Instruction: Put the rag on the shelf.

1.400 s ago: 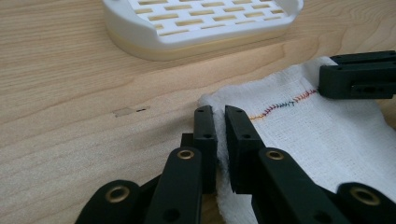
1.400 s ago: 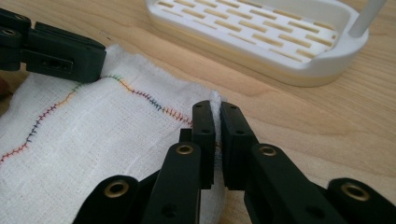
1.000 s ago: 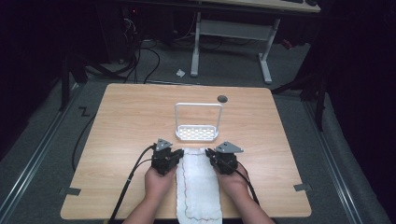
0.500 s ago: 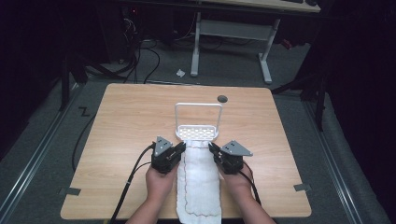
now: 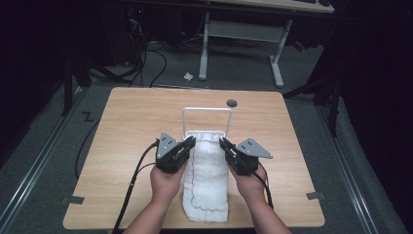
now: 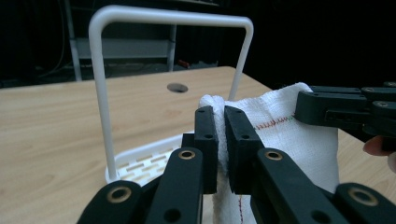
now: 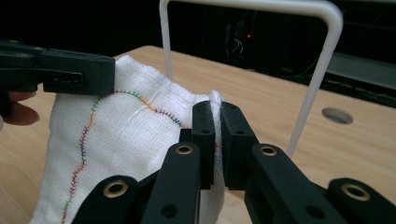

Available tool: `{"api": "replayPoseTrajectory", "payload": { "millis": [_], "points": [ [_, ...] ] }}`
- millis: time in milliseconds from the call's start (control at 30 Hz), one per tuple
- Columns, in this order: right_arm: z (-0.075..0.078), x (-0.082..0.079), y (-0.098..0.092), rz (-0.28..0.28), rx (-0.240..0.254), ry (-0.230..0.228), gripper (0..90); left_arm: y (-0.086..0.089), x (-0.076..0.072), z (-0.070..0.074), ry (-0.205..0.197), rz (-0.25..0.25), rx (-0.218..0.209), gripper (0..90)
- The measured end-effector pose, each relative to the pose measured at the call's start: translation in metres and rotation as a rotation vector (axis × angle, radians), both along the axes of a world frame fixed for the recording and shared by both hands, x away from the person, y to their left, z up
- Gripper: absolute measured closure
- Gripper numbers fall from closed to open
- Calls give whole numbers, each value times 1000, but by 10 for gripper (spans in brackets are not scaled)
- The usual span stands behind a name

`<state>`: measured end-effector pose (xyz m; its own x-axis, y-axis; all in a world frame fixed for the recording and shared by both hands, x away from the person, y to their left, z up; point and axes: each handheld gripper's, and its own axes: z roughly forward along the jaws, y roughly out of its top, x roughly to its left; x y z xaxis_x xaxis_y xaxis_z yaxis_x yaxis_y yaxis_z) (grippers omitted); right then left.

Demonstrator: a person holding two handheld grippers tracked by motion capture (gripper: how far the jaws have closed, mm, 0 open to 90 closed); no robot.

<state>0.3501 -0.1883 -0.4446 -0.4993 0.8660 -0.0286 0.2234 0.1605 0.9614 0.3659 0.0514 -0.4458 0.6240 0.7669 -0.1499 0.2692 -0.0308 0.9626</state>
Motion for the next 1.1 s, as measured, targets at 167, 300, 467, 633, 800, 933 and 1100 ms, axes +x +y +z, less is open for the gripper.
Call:
{"api": "replayPoseTrajectory", "payload": {
  "millis": [167, 300, 467, 633, 800, 933, 1100],
  "points": [
    [21, 2, 0, -13, 19, -50, 859, 1, 2, 23, -47, 14, -24, 845],
    [34, 2, 1, -17, 37, -76, 859, 2, 3, 37, -72, 23, -35, 845],
    [55, 3, 3, -20, 54, -129, 859, 1, 3, 59, -123, 38, -39, 845],
    [72, 3, 2, -23, 71, -173, 859, 0, 2, 77, -171, 43, -42, 847],
    [88, 1, -1, -26, 71, -221, 859, -1, 0, 91, -214, 44, -47, 846],
    [97, 0, -4, -29, 80, -243, 859, -2, -2, 105, -249, 37, -55, 846],
    [110, -2, -10, -26, 104, -271, 859, -4, -4, 117, -263, 9, -76, 847]
  ]
}}
